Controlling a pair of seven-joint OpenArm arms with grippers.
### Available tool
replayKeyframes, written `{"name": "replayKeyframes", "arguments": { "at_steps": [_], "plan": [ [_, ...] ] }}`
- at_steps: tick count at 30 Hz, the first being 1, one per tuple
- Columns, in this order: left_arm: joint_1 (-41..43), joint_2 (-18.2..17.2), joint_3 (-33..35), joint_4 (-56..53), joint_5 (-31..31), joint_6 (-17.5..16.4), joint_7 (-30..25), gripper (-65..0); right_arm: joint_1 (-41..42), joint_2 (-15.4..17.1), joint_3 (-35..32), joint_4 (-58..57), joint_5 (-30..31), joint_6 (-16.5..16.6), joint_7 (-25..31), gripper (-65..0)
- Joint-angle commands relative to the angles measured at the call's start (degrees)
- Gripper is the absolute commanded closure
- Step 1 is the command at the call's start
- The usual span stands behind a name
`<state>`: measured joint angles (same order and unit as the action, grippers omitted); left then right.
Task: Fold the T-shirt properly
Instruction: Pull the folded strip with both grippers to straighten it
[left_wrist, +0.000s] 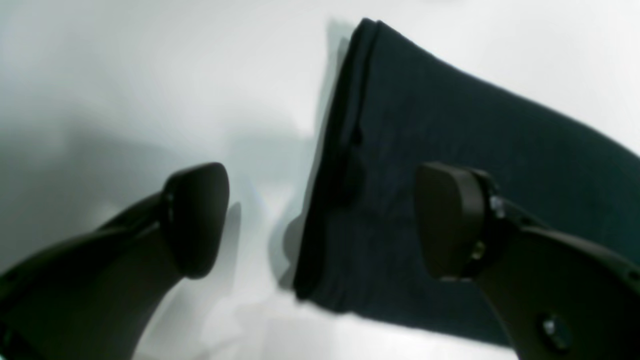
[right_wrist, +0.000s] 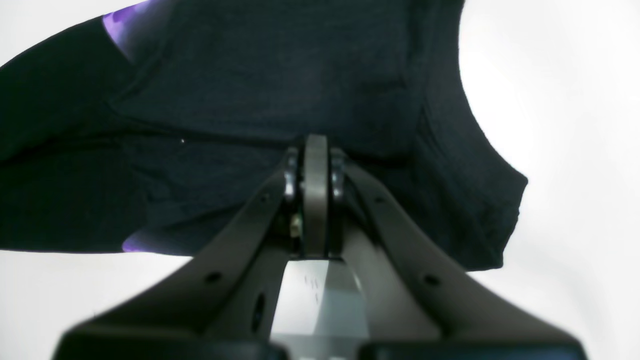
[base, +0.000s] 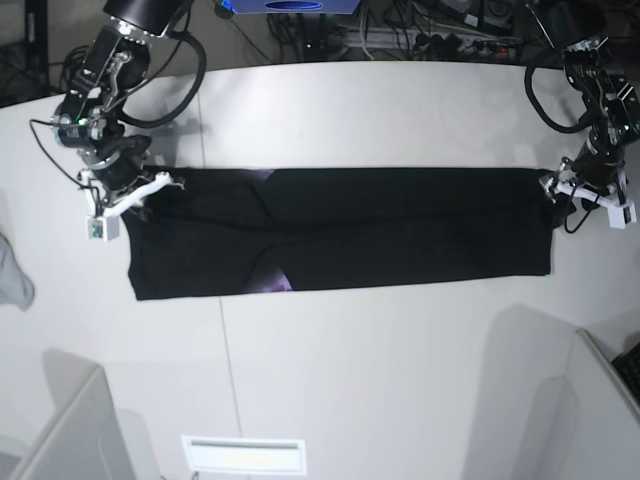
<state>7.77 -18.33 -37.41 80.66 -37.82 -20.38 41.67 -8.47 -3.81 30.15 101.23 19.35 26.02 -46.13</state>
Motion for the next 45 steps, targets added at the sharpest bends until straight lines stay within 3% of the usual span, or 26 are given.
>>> {"name": "replayKeyframes", "arguments": {
  "at_steps": [1,8,13,15,20,23,24,30,36,45],
  "plan": [
    [-1.31,-1.23,-0.26,-0.53,-0.73,-0.41,-1.45,-56.1,0.25,0.34,0.05,1.06,1.00,0.31,1.34,0.0],
    [-6.41,-3.43,7.74,-8.44,-0.73,-0.15,-1.45,-56.1,-0.45,0.17,0.13,1.23,1.00,0.31,1.34,0.0],
    [-7.02,-3.08,9.23,-10.99,-0.73,-0.15,-1.45,-54.8,-0.81,0.08,0.40,1.32,1.00,0.31,1.34,0.0],
    [-6.76,-2.99,9.23,-11.43,-0.73,-0.41,-1.45,-47.6,-0.89,0.08,0.49,1.32,1.00,0.31,1.34,0.0],
    [-6.58,-2.99,9.32,-11.87,-0.73,-0.15,-1.45,-15.6,-0.89,-0.01,0.49,1.32,1.09,0.31,1.34,0.0],
    [-7.64,-3.43,9.23,-14.33,-0.73,-0.15,-1.45,-1.3,-2.04,-0.19,0.22,2.46,1.17,0.31,1.25,0.0],
    [-8.25,-3.43,9.23,-15.04,-0.73,-0.15,-1.45,0.0,-2.48,-0.45,0.05,3.08,1.79,0.31,1.25,0.0],
    [-8.96,-7.04,9.06,-15.12,-0.73,-0.41,-1.45,0.0,-6.08,0.17,0.05,4.92,10.05,0.31,1.25,0.0],
    [-6.58,-10.02,8.62,-8.44,-0.73,-0.32,-1.54,0.0,-6.78,0.78,0.49,4.92,10.32,0.31,1.25,0.0],
    [-0.17,-9.85,9.14,4.48,-0.73,-0.06,-1.45,0.0,-6.87,0.78,0.49,4.92,10.32,0.31,1.25,0.0]
  ]
}}
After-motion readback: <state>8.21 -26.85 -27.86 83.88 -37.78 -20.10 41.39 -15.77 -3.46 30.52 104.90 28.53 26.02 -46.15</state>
